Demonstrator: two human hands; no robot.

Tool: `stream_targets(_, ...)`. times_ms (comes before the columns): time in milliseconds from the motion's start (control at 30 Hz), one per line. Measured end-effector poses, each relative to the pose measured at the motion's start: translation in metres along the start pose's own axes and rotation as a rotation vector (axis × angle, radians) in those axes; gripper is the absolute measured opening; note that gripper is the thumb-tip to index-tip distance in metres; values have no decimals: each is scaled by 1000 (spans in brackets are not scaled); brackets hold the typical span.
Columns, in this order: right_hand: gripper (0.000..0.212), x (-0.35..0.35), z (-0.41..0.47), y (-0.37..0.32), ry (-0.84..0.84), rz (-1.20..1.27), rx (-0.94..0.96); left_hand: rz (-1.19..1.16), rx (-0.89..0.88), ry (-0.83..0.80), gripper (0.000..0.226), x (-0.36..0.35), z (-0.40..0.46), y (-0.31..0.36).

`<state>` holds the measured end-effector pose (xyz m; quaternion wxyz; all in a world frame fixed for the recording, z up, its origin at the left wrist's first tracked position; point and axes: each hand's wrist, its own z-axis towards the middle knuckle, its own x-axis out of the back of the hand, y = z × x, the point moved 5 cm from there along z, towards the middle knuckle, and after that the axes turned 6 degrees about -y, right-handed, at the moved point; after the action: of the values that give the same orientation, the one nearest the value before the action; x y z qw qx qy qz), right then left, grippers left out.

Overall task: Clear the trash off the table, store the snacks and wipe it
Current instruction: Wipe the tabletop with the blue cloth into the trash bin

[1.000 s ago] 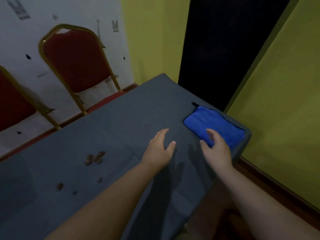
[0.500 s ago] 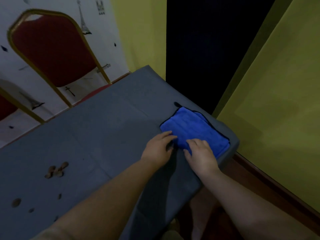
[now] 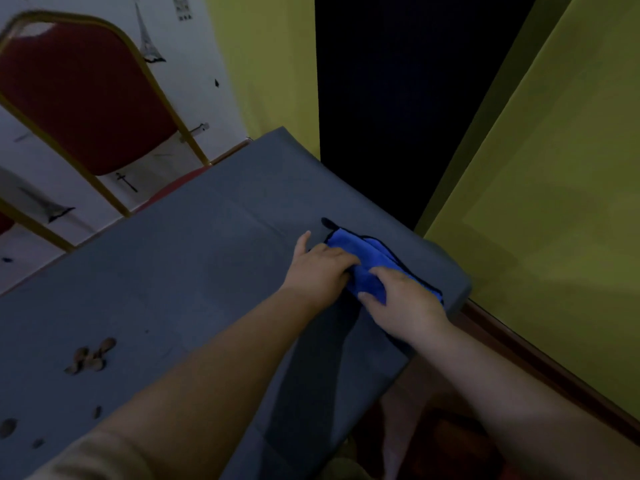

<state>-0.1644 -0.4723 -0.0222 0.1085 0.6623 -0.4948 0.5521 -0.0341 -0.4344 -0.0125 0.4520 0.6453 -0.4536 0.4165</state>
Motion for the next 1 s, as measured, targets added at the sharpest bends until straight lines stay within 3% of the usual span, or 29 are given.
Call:
stream_targets(67,58,5,5,1,33,-68,-51,35,-20,-13,29,4,9,5)
stream_targets(167,44,12,17,10,82,-109,-149,49,-24,7,26,8,21,12)
stream_targets(267,32,2,30,23,-43,32,-287,-38,42,103,33,5,20,9)
stream_targets(333,38,-8,34,26,-121,74,-335,-118,131,155,48,2,9,0)
stream_targets(400,43,-13,34,23,-94,50,-310,-167,221,176,58,-4,-8,-15)
stream_targets(533,34,-10,26,13,5,3,-274,-221,352,173,63,-20,-43,-48)
stream_targets(700,36,-17,31,-8,-90,203,-195,-338,425,207,65,-30,-72,-64)
stream_targets(800,20,-24,33,-28,-111,207,-115,-399,454,238,61,-30,-93,-74)
stream_targets(867,16,-23,34,-40,-46,114,-114,-407,469,236,53,-31,-113,-87)
stream_targets(1000,28,-25,28,-81,80,-266,-107,-408,557,256,46,-39,-177,-120)
